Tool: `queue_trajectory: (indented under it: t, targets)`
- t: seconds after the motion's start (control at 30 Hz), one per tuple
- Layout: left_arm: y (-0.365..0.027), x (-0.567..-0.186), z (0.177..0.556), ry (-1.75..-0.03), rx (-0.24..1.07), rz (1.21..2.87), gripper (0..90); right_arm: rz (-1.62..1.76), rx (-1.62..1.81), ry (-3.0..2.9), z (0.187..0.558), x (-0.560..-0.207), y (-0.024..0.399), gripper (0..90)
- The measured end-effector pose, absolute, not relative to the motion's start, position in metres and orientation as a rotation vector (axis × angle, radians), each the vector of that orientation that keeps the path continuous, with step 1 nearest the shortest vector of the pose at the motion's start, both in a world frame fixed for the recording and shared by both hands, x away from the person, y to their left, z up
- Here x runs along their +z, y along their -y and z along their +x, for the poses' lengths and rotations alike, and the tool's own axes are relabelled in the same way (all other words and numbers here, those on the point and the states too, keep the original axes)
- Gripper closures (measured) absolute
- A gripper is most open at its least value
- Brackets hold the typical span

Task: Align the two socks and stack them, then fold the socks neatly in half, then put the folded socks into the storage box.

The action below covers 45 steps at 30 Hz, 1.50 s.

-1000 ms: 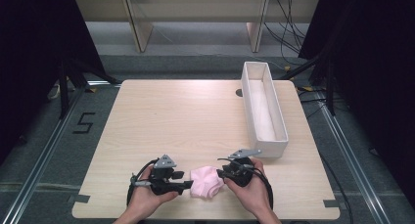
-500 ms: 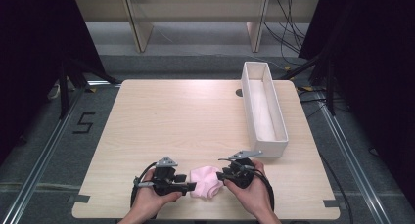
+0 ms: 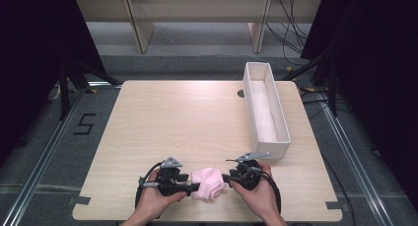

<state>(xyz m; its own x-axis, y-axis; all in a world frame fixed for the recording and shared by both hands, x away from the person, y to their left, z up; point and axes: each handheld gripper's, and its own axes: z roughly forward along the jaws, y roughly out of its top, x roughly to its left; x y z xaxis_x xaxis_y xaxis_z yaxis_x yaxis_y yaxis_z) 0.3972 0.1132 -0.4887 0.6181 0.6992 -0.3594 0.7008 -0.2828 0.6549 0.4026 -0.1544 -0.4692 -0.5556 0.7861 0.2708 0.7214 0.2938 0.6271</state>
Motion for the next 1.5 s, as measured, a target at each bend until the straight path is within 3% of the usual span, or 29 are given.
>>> queue_trajectory:
  t: [1.5]
  targets:
    - [-0.1145,-0.4914,0.3960,-1.146,0.006,2.003,40.0,1.505,1.095,-2.487,0.4039,-0.4702,0.1522,57.4]
